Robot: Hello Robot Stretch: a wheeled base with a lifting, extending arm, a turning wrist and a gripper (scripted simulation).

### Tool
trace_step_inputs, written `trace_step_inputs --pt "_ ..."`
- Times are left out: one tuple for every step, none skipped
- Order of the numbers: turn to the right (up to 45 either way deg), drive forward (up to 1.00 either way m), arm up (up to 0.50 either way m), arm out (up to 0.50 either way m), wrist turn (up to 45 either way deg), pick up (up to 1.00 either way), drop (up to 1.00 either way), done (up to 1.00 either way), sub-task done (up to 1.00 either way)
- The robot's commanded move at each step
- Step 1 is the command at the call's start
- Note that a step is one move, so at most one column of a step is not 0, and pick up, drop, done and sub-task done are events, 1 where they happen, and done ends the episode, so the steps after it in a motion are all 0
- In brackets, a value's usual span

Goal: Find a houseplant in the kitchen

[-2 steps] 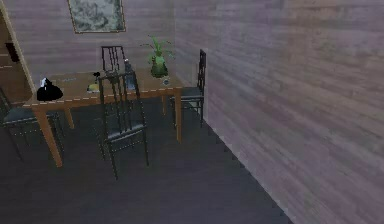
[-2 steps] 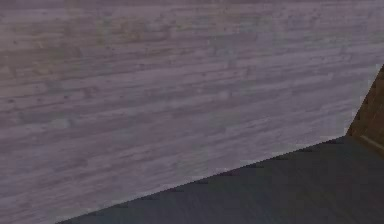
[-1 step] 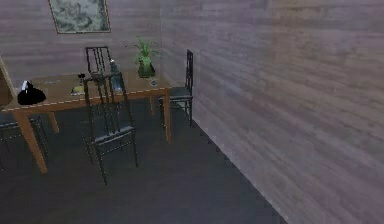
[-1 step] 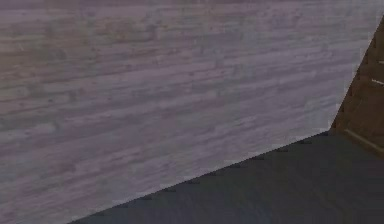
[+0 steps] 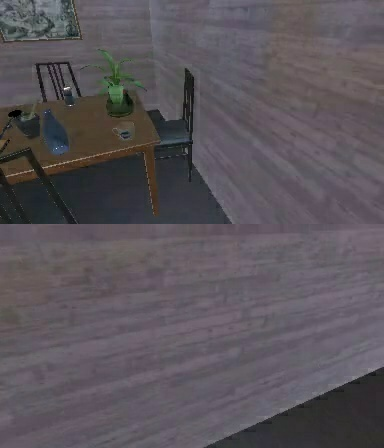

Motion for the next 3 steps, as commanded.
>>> trace_step_inputs --pt "0.0 0.35 0.00 0.00 0.0 0.00 0.00 0.00 0.00" --pt "-24.0 0.00 0.00 0.00 0.0 0.00 0.00 0.00 0.00" --pt "0.0 0.00 0.00 0.00 0.0 0.00 0.00 1.00 0.00"
